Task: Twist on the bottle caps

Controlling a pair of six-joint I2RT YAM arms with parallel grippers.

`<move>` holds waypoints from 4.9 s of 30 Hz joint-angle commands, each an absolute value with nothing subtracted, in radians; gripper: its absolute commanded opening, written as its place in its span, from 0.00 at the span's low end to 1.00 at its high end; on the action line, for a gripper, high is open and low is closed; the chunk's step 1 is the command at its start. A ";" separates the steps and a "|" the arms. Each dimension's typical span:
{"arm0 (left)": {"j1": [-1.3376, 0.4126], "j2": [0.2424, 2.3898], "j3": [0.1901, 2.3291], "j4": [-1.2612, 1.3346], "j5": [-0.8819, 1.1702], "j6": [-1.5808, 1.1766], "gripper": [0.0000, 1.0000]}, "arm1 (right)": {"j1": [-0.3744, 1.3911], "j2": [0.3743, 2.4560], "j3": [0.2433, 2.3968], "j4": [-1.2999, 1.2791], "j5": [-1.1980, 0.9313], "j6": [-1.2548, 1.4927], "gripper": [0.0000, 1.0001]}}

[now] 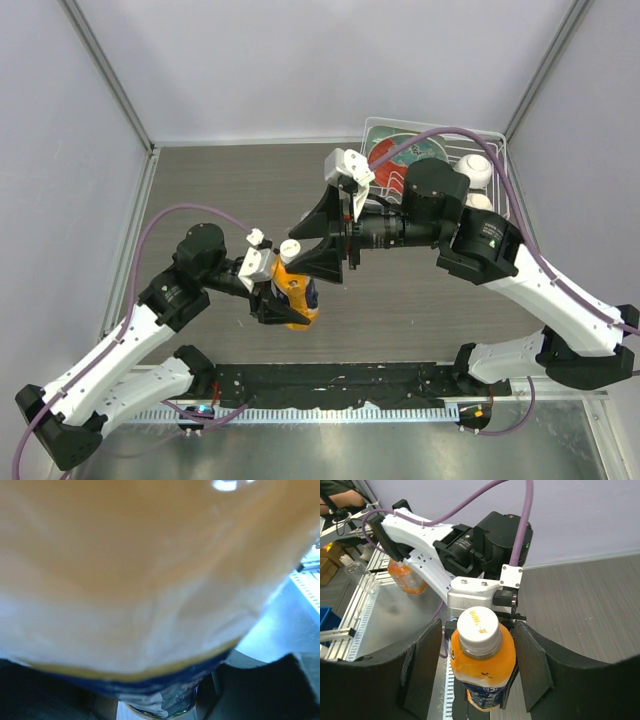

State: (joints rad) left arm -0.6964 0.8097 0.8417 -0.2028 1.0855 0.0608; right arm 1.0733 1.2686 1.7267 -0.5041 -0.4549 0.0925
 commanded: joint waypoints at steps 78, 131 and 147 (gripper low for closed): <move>-0.686 0.755 0.778 -0.018 0.374 0.009 0.00 | 1.256 1.365 1.701 -0.293 0.416 0.144 0.50; -0.710 0.327 1.279 -0.841 -0.302 0.104 1.00 | 1.124 2.240 1.846 0.652 0.291 0.058 0.01; -0.707 0.348 1.269 -0.819 -0.301 0.104 1.00 | 1.129 2.235 1.738 0.646 0.313 0.084 0.27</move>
State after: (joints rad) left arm -0.7067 0.3229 1.2713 -0.8486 -0.2962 0.1081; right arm 1.1240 2.2791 1.7435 0.6468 0.2932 0.0692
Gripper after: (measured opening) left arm 0.996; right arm 0.401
